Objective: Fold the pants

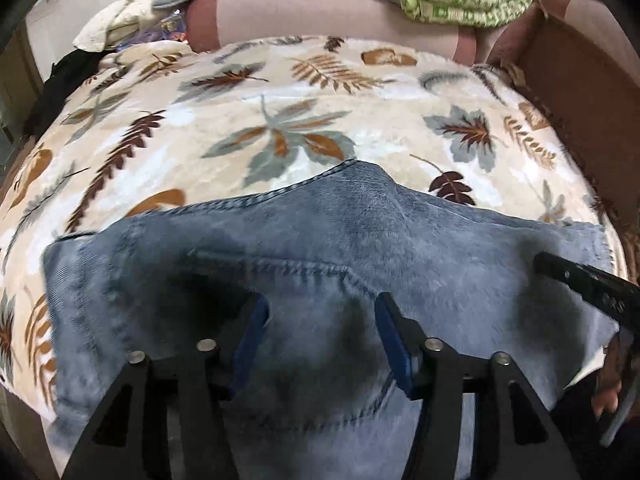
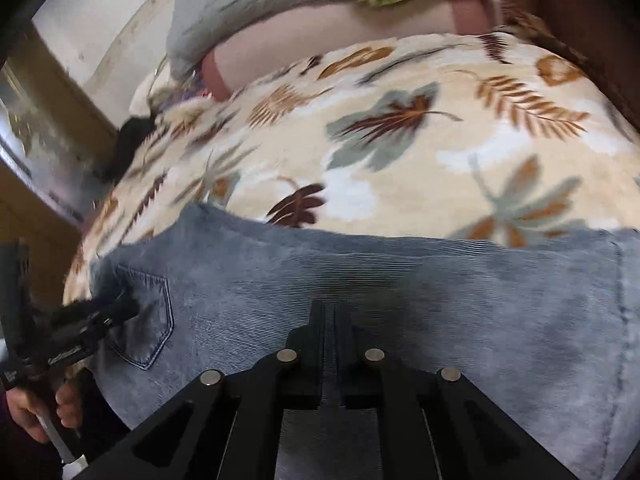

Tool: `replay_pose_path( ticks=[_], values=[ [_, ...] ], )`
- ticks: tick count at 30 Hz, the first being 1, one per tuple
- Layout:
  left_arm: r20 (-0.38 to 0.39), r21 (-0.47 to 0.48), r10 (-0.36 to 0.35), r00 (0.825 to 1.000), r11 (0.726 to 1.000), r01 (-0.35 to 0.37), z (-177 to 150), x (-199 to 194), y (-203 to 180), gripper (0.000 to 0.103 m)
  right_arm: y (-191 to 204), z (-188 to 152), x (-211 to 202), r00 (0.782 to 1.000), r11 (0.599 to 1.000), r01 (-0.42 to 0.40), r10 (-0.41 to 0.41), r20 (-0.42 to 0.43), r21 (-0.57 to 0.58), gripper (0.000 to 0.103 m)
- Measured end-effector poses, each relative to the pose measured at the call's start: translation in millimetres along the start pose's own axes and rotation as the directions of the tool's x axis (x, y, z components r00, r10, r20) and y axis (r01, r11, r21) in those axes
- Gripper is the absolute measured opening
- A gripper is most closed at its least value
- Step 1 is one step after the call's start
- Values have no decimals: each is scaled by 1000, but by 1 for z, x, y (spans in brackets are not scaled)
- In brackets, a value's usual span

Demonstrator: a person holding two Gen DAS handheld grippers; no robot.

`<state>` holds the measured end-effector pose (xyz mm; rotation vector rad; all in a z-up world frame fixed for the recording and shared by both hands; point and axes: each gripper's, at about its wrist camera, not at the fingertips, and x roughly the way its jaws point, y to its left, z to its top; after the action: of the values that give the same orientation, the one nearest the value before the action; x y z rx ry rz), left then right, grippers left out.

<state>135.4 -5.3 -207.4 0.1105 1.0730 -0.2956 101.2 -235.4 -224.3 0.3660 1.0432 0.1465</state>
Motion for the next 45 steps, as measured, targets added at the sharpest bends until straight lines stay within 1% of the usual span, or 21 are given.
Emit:
replay_pose_path(
  ticks=[2,4,6,10,12,14,17,19,21,24,27,29,32,34,36,39,41,42,43,44,45],
  values=[
    [-10,0,-10,1000,1000,10,10,16,-4,59,3,2,16,999,1000,-3,3,-40,4,7],
    [-30,-6,20,999,1000,-21,17,28,-6,59,-1,5,29,998,1000,16,-15,-55,19,5],
    [-56,-20,39,998,999,-40,25,39,-6,59,-4,10,32,999,1000,4,-3,-43,28,5],
    [-58,-16,72,996,997,-73,36,46,-10,59,-15,19,41,999,997,-24,26,-31,80,3],
    [-58,-36,72,996,997,-74,40,49,-8,59,-14,25,42,1000,997,-16,16,-2,81,3],
    [-51,-39,69,996,997,-71,39,46,-8,59,-10,28,40,1000,997,14,-16,24,74,4],
    [-40,-22,42,998,999,-43,35,31,-4,59,-4,29,31,999,998,14,-18,48,65,5],
    [8,-22,53,999,998,-52,28,10,5,60,1,27,18,996,999,-35,32,86,39,6],
    [63,2,101,993,995,-101,18,-14,17,60,12,21,8,993,997,-69,70,90,-22,6],
    [95,-8,197,976,980,-198,2,-37,45,60,23,6,6,997,995,-54,58,51,-81,6],
    [99,-70,262,960,964,-256,-16,-50,77,60,33,-12,0,999,987,-40,42,12,-153,6],
    [64,-115,279,958,956,-270,-28,-48,96,60,34,-23,-4,1000,982,-30,30,2,-189,6],
    [-13,-161,265,964,951,-263,-43,-34,115,60,29,-43,-2,999,986,-26,20,-38,-162,6],
    [-29,-188,246,969,951,-247,-50,-28,119,69,24,-57,-1,998,987,10,-19,-55,-161,6],
    [-37,-201,271,962,941,-273,-55,-26,122,79,22,-68,-7,999,989,11,-16,-34,-146,6],
    [-57,-206,253,966,943,-260,-63,-26,124,80,13,-83,-14,1000,995,-8,5,-28,-102,7],
    [-79,-202,244,966,945,-255,-63,-30,123,80,9,-84,-20,999,995,-21,18,-38,-93,6],
    [-90,-200,247,965,944,-260,-62,-32,122,80,6,-82,-25,999,996,-23,21,-29,-84,6],
    [-89,-202,253,963,942,-266,-62,-35,121,79,1,-78,-33,1000,998,-18,19,7,-68,6],
    [-72,-203,261,963,941,-271,-61,-41,117,79,-7,-74,-44,998,999,-14,16,54,-38,6],
    [-31,-193,262,965,945,-263,-60,-53,108,79,-23,-69,-57,994,1000,-19,16,113,24,6]
  ],
)
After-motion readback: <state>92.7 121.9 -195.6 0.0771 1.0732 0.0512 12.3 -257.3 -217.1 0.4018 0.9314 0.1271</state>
